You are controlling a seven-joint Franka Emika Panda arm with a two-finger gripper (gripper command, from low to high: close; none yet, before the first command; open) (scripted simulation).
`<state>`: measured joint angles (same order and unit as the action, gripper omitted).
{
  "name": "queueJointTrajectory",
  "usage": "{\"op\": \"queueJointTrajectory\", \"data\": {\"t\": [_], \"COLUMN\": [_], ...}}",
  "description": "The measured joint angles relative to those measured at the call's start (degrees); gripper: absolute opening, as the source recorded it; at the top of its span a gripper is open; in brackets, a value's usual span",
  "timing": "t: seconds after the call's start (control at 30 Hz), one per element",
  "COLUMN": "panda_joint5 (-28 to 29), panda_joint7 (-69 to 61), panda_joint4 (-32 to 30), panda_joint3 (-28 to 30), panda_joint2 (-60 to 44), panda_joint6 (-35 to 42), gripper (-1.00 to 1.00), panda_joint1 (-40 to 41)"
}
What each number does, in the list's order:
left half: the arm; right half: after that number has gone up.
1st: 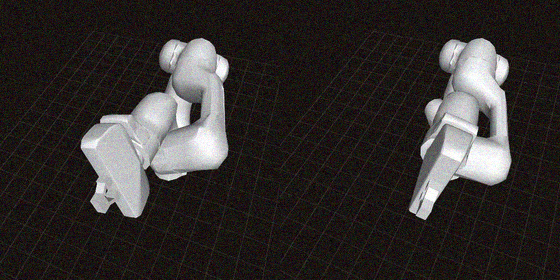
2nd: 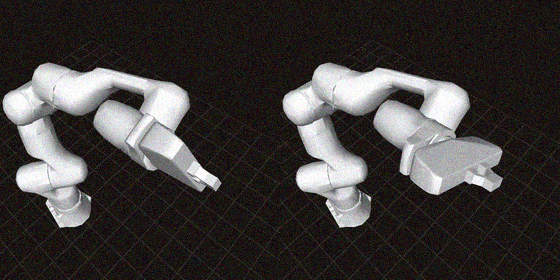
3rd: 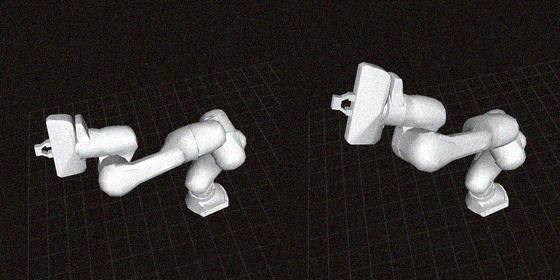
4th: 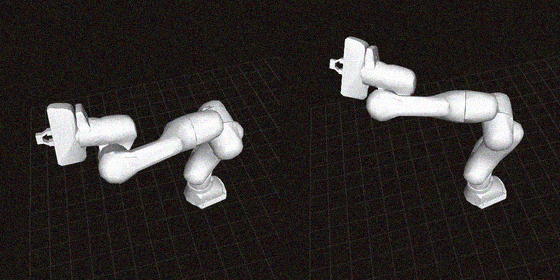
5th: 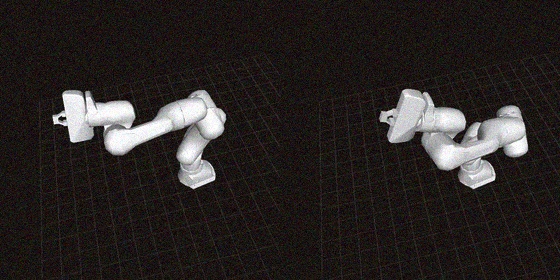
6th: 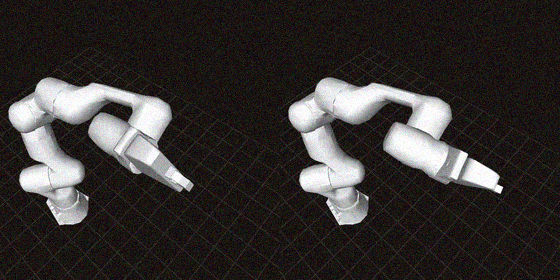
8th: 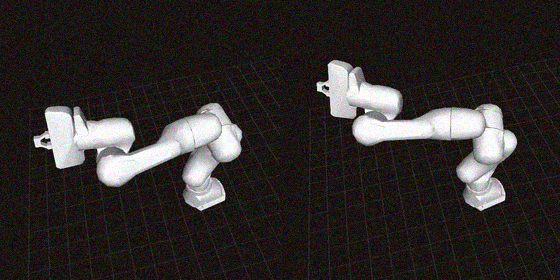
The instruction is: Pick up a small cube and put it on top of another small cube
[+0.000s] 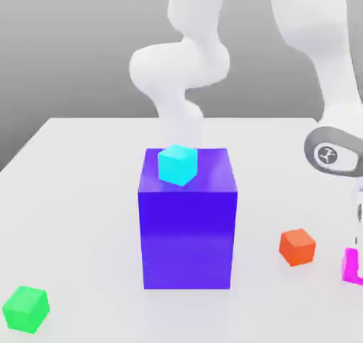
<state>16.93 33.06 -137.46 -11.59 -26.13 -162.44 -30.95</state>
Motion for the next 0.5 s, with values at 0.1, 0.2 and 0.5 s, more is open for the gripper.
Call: {"op": "queueJointTrajectory", "data": {"t": [0.1, 0.2, 0.5], "panda_joint5": [0.04, 0.14, -9.45], "panda_joint7": [0.04, 0.1, -2.08], "panda_joint4": [0.0, 0.01, -1.25], "panda_joint3": [-0.01, 0.01, 1.4], "panda_joint2": [0.0, -0.09, 10.34], "panda_joint6": [0.02, -0.03, 8.86], "gripper": [-1.0, -1.0, -1.0], "panda_joint1": [0.01, -0.02, 10.46]}}
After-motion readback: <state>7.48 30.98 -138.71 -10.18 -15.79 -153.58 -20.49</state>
